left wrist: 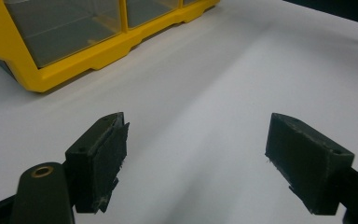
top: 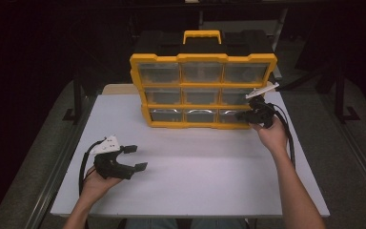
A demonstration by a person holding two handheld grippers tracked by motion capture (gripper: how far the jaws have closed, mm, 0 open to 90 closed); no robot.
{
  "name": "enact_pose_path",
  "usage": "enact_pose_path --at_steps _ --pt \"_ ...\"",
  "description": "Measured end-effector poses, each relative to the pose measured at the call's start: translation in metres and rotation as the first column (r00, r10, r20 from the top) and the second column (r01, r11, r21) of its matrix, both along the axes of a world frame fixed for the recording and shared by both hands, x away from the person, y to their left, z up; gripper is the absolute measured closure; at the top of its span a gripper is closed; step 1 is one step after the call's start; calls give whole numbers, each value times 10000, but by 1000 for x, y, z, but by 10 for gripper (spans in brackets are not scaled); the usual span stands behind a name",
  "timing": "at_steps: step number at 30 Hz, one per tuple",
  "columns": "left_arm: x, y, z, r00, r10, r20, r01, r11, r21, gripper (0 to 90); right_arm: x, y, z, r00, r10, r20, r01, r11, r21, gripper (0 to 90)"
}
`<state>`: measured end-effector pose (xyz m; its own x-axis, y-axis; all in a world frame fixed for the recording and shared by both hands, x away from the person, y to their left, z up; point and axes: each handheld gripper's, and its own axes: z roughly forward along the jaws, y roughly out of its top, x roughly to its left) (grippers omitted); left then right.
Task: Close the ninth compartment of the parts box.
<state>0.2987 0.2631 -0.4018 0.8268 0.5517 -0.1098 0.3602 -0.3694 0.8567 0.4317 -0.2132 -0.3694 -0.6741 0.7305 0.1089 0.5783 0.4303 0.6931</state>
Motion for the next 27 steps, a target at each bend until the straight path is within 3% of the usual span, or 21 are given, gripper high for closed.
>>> enact_pose_path --at_steps 22,27 --pt "1 4 0 10000 69 1 -69 10000 28 203 2 -2 -2 9997 -152 211 151 9999 10 890" --pt "1 6 0 9999 152 -55 -153 9999 -52 203 -1 -1 -3 9998 -203 8 203 9996 201 888"
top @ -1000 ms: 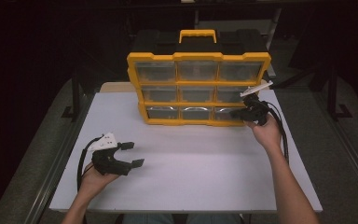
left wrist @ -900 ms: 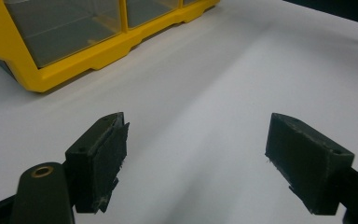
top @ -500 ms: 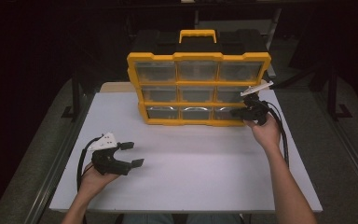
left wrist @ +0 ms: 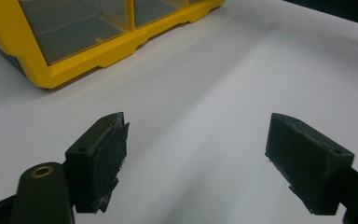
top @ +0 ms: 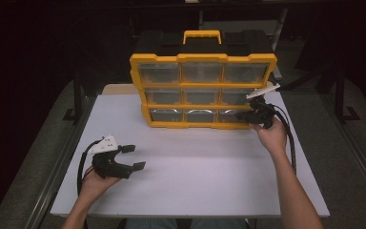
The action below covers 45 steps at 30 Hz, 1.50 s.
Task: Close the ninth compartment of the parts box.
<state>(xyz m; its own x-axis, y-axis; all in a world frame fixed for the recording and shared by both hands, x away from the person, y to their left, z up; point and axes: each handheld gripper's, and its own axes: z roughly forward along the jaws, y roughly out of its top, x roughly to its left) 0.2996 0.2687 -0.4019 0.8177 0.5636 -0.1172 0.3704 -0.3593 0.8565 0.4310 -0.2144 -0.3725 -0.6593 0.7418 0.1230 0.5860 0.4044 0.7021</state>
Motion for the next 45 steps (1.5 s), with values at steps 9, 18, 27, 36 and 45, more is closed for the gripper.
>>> enact_pose_path --at_steps 9,18,27,36,45 --pt "0 1 0 10000 39 24 -40 10000 68 203 -6 1 1 9998 207 -44 -205 9990 402 832" --pt "0 2 -1 9999 55 111 -57 9998 169 201 -13 7 -1 9991 428 19 -428 9948 928 733" --pt "0 4 0 9999 87 79 -88 9998 198 197 -23 19 -1 9978 643 -154 -621 9914 1153 594" --pt "0 3 -1 9999 103 64 -104 9996 252 193 -29 22 -2 9969 775 -130 -752 9889 1283 439" --pt "0 3 -5 9998 175 -58 -173 9993 322 193 -42 23 -3 9975 712 25 -708 9859 1517 315"
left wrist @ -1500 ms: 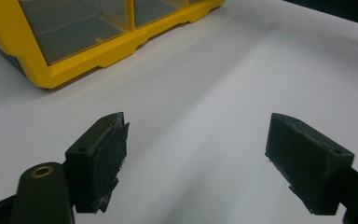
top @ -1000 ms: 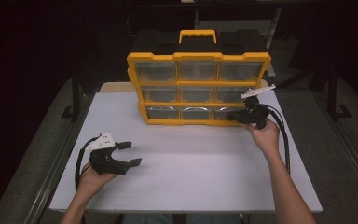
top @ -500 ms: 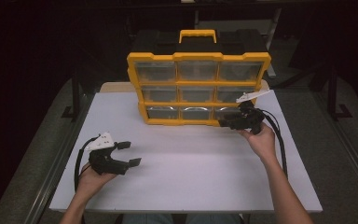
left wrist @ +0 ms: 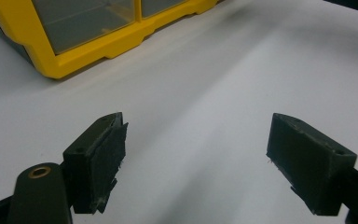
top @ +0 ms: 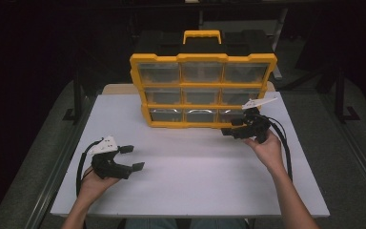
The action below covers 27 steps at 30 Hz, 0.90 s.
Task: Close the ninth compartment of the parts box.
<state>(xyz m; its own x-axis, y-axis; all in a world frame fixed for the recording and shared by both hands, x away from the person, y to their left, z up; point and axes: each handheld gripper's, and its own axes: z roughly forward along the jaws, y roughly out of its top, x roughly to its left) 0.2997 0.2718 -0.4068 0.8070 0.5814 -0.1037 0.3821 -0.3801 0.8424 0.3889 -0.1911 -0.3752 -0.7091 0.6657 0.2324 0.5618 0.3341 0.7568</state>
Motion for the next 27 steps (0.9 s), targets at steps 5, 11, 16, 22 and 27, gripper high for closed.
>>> enact_pose_path --at_steps 5,11,16,22,27 --pt "0 0 0 10000 11 -10 -11 10000 40 193 -8 -2 -4 10000 -25 -59 26 9999 147 265" --pt "0 -3 -1 10000 -31 16 31 10000 31 194 -16 -3 -7 10000 14 -61 -13 9999 145 214" --pt "0 -1 0 10000 14 -34 -14 10000 -26 194 -24 -3 -9 9999 114 -89 -113 9999 67 189" --pt "0 1 0 10000 -10 -93 11 10000 46 194 -34 -7 -12 10000 12 66 -12 10000 -14 160" --pt "-3 5 0 9999 37 -111 -36 10000 28 194 -41 -14 -14 9998 -167 74 167 9998 52 147"
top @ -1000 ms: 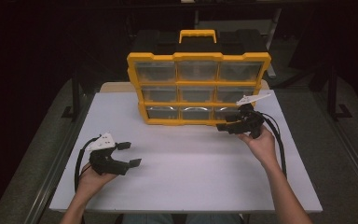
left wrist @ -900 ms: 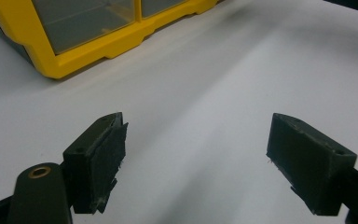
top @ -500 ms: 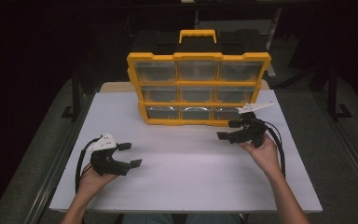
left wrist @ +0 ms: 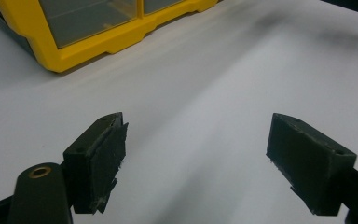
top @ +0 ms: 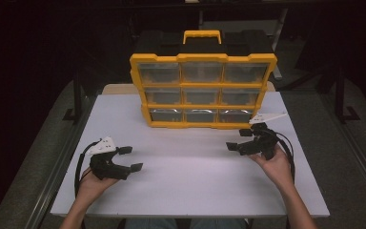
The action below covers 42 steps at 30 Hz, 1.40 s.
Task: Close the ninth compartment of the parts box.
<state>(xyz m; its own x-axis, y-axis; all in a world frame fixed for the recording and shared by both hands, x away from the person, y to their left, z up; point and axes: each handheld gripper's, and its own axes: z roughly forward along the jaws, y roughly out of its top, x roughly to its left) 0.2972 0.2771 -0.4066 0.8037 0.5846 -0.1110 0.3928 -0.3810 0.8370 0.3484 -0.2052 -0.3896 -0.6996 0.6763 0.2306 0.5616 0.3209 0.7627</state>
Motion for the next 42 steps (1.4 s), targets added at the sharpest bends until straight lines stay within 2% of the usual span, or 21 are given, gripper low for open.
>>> enact_pose_path --at_steps 5,12,14,31,38,42 --pt "-4 4 -2 10000 89 -37 -89 10000 4 194 -7 -6 -4 9998 -134 -146 134 9999 27 140" --pt "-7 8 -4 9999 104 -33 -104 9999 68 194 -16 -13 -10 9997 -201 -137 202 9998 41 138" --pt "-8 9 -5 9999 119 -62 -118 9999 101 193 -18 -15 -12 9997 -229 -11 229 9997 77 138" --pt "-10 10 -14 9998 161 -147 -158 9997 159 192 -35 -31 -29 9975 -695 -137 697 9975 108 137" --pt "-11 9 -19 9997 81 -250 -72 9994 351 191 -39 -33 -35 9974 -694 -172 694 9976 33 137" --pt "-11 10 -20 9995 143 -281 -136 9996 242 191 -44 -34 -38 9981 -579 -187 578 9983 -71 137"
